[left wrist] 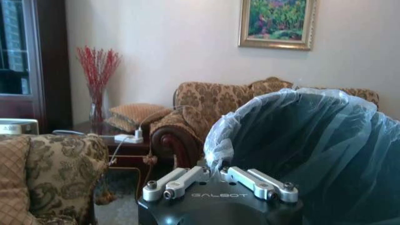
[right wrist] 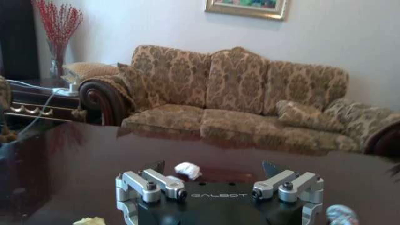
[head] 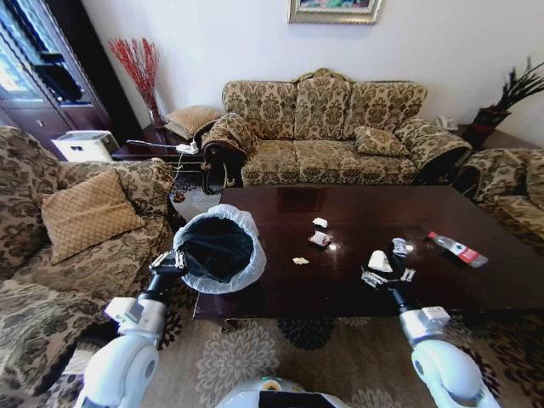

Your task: Move to the front of the table and place the trash on the table into the trash bin.

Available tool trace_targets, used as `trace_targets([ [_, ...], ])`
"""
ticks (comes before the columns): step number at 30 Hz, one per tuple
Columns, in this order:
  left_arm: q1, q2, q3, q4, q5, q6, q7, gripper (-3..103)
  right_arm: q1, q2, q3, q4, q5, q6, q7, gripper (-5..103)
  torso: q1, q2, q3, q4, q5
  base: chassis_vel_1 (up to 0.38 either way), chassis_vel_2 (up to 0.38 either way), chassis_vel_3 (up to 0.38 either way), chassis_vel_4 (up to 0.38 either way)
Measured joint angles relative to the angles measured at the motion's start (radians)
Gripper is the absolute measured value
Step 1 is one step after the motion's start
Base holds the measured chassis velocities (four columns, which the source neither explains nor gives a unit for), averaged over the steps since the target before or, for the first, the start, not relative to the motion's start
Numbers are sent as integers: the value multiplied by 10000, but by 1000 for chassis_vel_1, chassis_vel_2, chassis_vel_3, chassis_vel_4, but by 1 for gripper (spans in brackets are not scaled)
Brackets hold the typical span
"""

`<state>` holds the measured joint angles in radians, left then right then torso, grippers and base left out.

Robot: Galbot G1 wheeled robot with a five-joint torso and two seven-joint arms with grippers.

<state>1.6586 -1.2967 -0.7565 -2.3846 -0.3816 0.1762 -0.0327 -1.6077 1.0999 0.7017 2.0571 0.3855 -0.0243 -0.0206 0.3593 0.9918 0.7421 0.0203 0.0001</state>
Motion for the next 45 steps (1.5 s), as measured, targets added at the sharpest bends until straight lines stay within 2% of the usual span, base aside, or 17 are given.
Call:
trace_targets([
  [4,-86,178,-6,140,-150,14,-29,3,802,-468,-889,-458,348,-67,103,100,-7,1,-3,1,0,0,0,0,0],
  [5,-89,192,-29,159,-181,14,-61,3,1185,-659,-1332,-652,471,-151,225,100,-9,2,-4,6,-5,0,0,0,0],
  [6,-98,208,-67,164,-219,18,-114,3,1615,-838,-1848,-925,528,-262,372,100,-10,2,-4,-1,-11,0,0,0,0],
  [7,-103,216,-107,165,-241,23,-154,3,2131,-978,-2432,-1217,557,-343,483,100,-10,1,-3,3,-2,0,0,0,0],
  [8,-103,216,-107,165,-241,23,-154,3,2131,-978,-2432,-1217,557,-343,483,100,-10,1,-3,3,-2,0,0,0,0],
  [10,-101,242,-158,164,-269,26,-221,3,3247,-1172,-3708,-1848,647,-532,723,100,-8,0,-3,12,-1,0,0,0,0],
  [11,-94,254,-169,165,-272,29,-244,3,3718,-1200,-4229,-2136,737,-645,836,100,-7,0,-3,9,1,0,0,0,0],
  [12,-94,254,-169,165,-272,29,-244,3,3718,-1200,-4229,-2136,737,-645,836,100,-7,0,-3,9,1,0,0,0,0],
  [14,-79,261,-192,164,-272,36,-265,3,4688,-1181,-5257,-2795,906,-775,1111,100,-4,0,-1,7,-1,0,0,0,0],
  [17,-47,228,-216,117,-266,49,-278,3,5596,-940,-6156,-3589,1170,-905,1500,100,-6,0,-2,6,-3,0,0,0,0],
  [25,79,133,-349,-18,-246,51,-316,3,6053,-418,-6904,-4532,1488,-1023,1731,100,-7,0,-3,3,0,0,0,0,0],
  [38,124,18,-369,-122,-251,51,-345,3,6390,-7,-7099,-5477,1329,-768,1597,100,-7,0,-3,4,-2,0,0,0,0],
  [40,111,15,-366,-124,-254,51,-347,3,6389,-1,-7110,-5514,1330,-751,1560,102,-7,0,-3,3,-2,0,0,0,0],
  [42,97,11,-358,-124,-260,51,-353,3,6378,13,-7150,-5547,1348,-689,1529,97,-8,0,-3,3,-3,0,0,0,0],
  [45,92,-2,-342,-124,-262,51,-353,3,6359,38,-7183,-5571,1356,-631,1505,96,-8,0,-3,4,-2,0,0,0,0],
])
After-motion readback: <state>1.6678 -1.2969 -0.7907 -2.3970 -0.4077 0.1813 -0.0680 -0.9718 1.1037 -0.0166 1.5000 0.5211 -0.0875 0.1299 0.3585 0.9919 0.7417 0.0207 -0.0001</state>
